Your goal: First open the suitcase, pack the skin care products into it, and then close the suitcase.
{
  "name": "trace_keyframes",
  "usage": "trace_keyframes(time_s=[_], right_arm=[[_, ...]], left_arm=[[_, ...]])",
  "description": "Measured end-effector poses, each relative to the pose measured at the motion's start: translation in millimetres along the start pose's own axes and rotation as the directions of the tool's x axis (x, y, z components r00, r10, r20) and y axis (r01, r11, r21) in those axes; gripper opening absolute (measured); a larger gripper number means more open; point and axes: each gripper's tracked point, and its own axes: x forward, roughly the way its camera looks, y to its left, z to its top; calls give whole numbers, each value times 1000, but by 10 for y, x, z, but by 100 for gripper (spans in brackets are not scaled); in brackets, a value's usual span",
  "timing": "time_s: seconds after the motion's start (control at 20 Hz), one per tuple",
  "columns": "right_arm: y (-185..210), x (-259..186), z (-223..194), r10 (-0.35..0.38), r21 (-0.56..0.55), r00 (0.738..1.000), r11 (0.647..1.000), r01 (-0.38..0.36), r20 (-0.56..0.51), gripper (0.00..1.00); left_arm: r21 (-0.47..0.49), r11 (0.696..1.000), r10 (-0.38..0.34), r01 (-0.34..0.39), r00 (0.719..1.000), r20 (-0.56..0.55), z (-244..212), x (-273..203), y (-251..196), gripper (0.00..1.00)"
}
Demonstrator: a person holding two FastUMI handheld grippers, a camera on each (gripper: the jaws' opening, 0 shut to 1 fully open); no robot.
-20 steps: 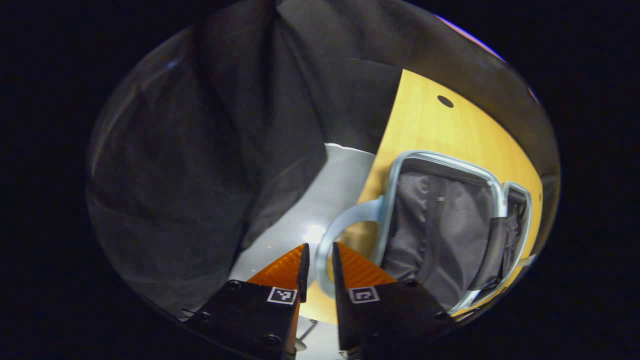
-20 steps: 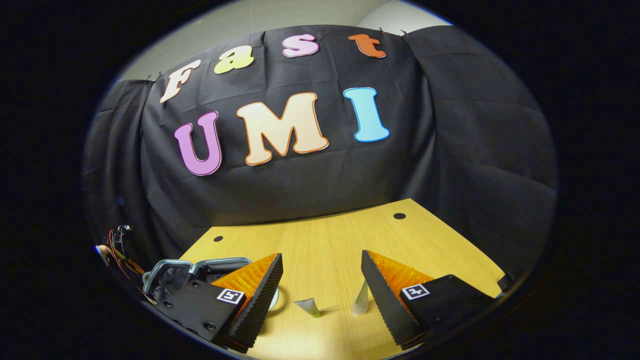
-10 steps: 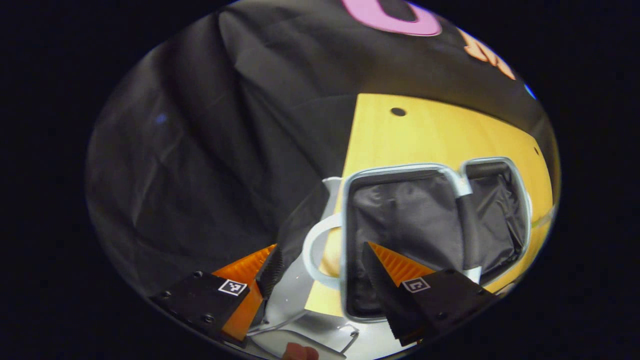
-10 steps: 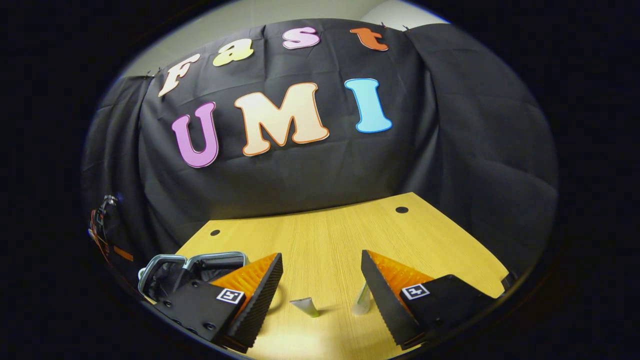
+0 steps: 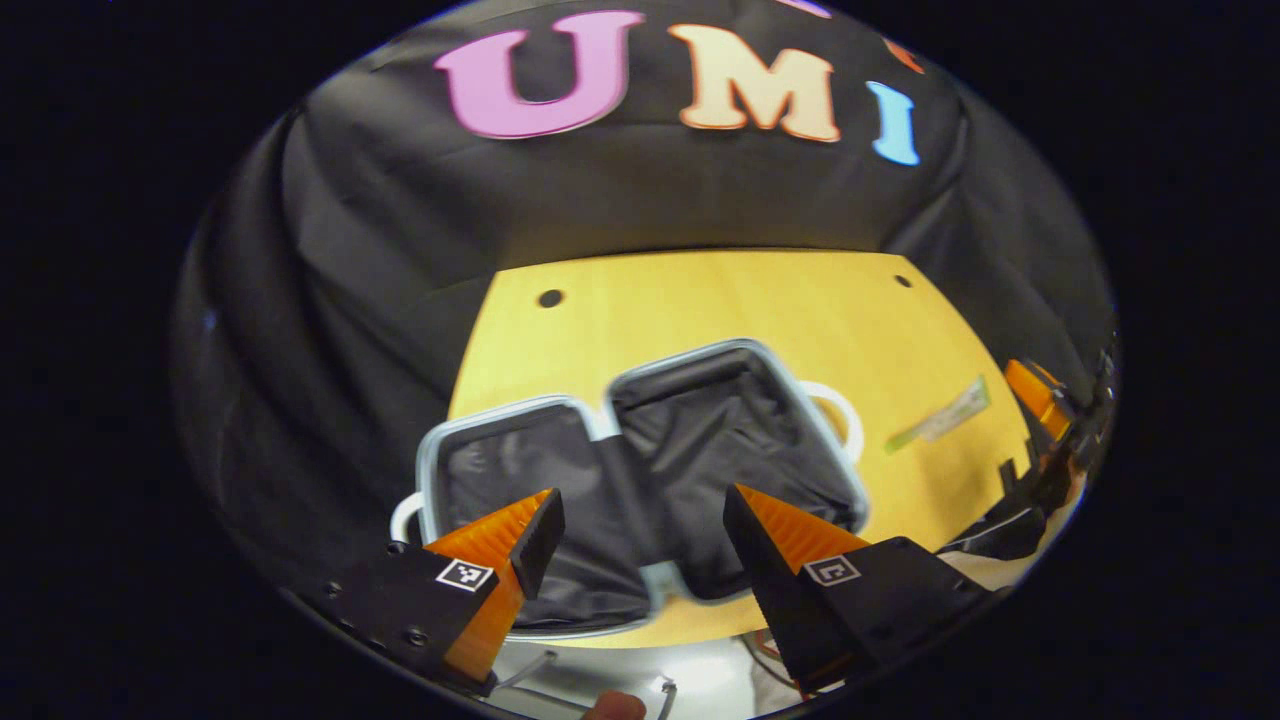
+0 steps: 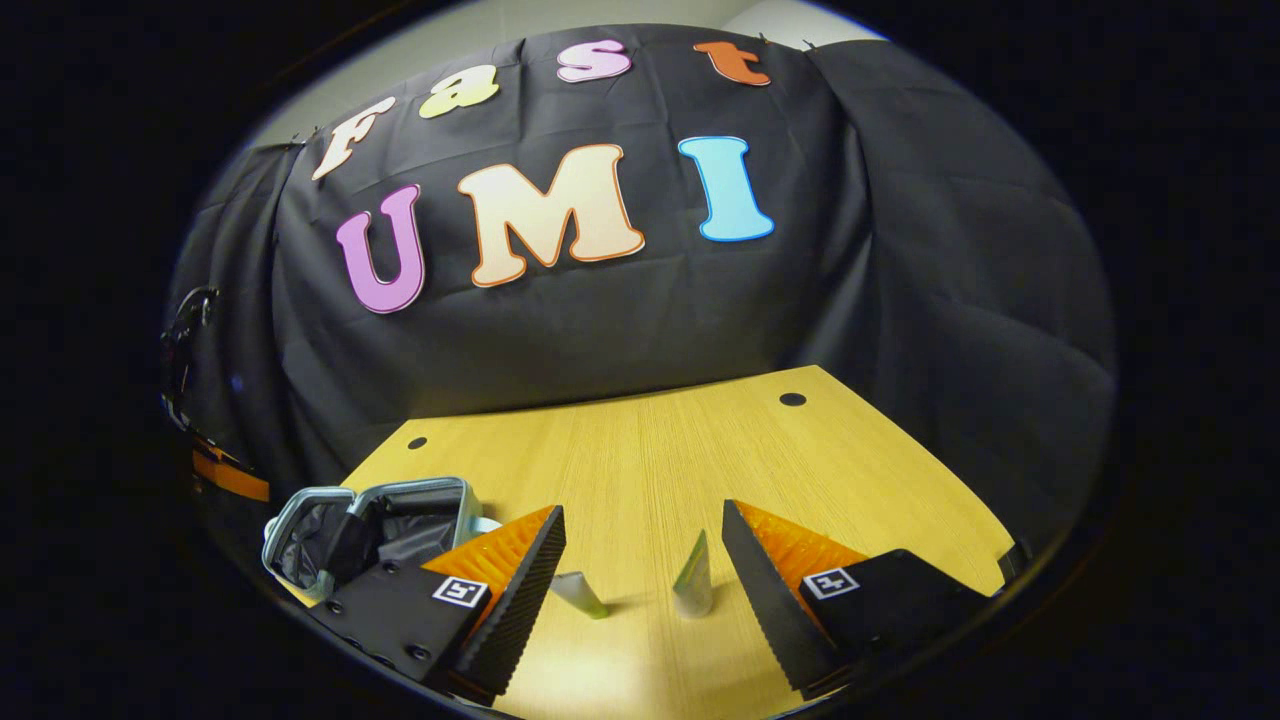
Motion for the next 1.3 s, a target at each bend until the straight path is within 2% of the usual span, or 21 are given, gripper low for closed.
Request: trace_keyframes(time_s=[0.15, 0.3, 0.4, 0.55, 0.6, 0.65, 0.7, 0.75, 0.8, 0.9, 0.95, 1.0, 1.15, 1.3], right_arm=[[-100, 27, -159, 51, -10, 998, 999, -51, -47, 98], [-251, 70, -332, 108, -42, 988, 993, -114, -111, 98], [-320, 90, -456, 158, -56, 974, 984, -169, -163, 94], [-421, 126, -664, 240, -83, 942, 961, -265, -234, 94], [-440, 168, -740, 267, -93, 927, 949, -300, -264, 98], [-470, 222, -819, 294, -107, 911, 936, -336, -290, 94], [-485, 272, -854, 316, -114, 898, 924, -364, -305, 98], [-493, 323, -879, 339, -120, 885, 912, -393, -319, 94], [-502, 377, -936, 362, -125, 870, 898, -422, -334, 98], [-501, 491, -1025, 392, -140, 850, 876, -462, -352, 98], [-495, 568, -1085, 403, -154, 839, 863, -481, -365, 94], [-494, 602, -1146, 412, -169, 830, 850, -499, -376, 99], [-482, 732, -1319, 426, -212, 808, 816, -537, -407, 98], [-408, 825, -1371, 444, -202, 803, 811, -549, -398, 99]], left_arm=[[51, 993, -108, 108, 994, -3, 15, 142, -834, 96], [78, 985, -151, 151, 989, -8, -23, 310, -1547, 95], [49, 984, -167, 169, 985, -39, -103, 409, -1943, 95], [-36, 984, -175, 174, 983, -50, -198, 588, -2374, 95], [-54, 985, -168, 166, 985, -43, -220, 658, -2492, 94], [-66, 985, -160, 158, 987, -33, -263, 743, -2582, 94], [-76, 986, -152, 150, 988, -22, -289, 821, -2661, 94], [-89, 986, -145, 144, 989, -8, -310, 915, -2741, 96], [-105, 985, -136, 134, 991, -10, -346, 1015, -2811, 96], [-134, 986, -102, 99, 995, -16, -434, 1273, -2851, 96], [-151, 986, -81, 77, 997, -18, -473, 1408, -2836, 96], [-166, 984, -63, 61, 998, -10, -483, 1511, -2830, 96], [-212, 976, -40, 45, 999, 27, -451, 1761, -2875, 96], [-261, 965, -15, 37, 996, 86, -404, 1980, -2856, 96]])
